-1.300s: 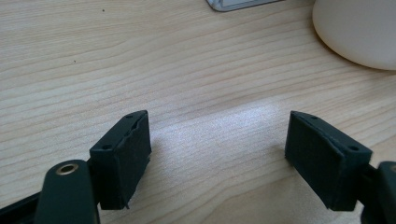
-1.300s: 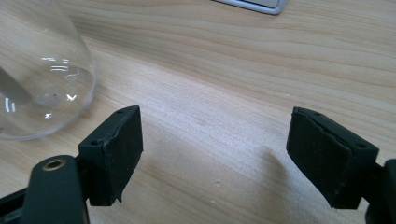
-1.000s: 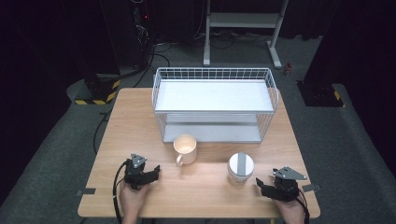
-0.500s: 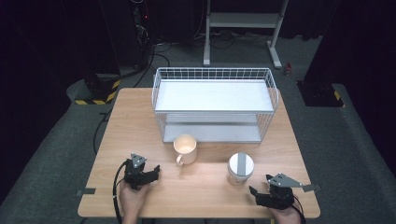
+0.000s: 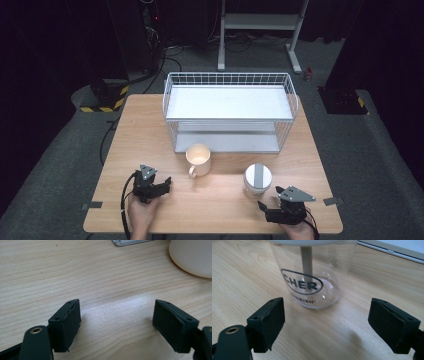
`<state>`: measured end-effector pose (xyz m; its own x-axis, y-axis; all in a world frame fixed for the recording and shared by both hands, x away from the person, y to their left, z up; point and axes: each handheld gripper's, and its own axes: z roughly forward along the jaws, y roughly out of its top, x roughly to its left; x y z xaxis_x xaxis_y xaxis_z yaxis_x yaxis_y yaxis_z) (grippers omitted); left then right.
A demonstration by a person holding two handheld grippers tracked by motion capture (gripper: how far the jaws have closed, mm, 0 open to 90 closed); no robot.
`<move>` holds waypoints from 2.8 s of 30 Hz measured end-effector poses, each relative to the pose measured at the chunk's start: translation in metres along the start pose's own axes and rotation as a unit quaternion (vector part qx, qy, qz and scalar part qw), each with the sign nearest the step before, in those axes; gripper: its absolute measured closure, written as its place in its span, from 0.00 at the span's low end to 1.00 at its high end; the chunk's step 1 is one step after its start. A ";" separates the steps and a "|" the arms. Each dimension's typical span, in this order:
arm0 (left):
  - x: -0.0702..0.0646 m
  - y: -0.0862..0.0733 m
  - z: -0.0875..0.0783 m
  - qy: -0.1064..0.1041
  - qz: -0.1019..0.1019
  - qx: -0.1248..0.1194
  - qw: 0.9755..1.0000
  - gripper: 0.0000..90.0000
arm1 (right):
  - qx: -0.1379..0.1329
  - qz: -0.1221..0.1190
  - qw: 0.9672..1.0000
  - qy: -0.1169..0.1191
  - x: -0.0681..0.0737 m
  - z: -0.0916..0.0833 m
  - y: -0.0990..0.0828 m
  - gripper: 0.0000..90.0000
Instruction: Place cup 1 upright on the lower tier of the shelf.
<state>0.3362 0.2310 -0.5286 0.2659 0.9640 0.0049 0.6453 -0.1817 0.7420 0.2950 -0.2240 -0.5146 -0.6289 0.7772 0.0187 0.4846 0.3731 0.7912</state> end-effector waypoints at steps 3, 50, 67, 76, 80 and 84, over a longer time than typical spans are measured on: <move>0.000 0.000 0.000 0.000 0.000 0.000 1.000 0.25 | -0.003 -0.002 1.000 0.004 0.002 0.003 0.003 0.15; 0.000 0.000 0.000 0.000 0.000 0.000 1.000 0.25 | -0.044 -0.023 0.999 0.012 0.007 0.029 0.035 0.20; 0.000 0.000 0.000 0.001 -0.001 0.000 1.000 0.25 | -0.041 -0.017 0.999 0.016 0.001 0.032 0.043 0.21; 0.000 0.000 0.000 0.001 -0.001 0.000 1.000 0.25 | -0.045 -0.014 0.999 0.008 -0.006 0.035 0.050 0.21; 0.000 0.000 0.000 0.001 -0.001 0.000 1.000 0.25 | -0.045 -0.011 0.999 0.004 -0.008 0.035 0.053 0.21; 0.000 0.000 0.000 0.001 -0.001 0.000 1.000 0.25 | -0.044 -0.003 0.999 0.003 -0.011 0.035 0.054 0.21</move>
<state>0.3363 0.2310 -0.5286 0.2634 0.9647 0.0057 0.6451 -0.1805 0.7425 0.3499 -0.1946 -0.4935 -0.6356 0.7718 0.0165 0.4249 0.3319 0.8422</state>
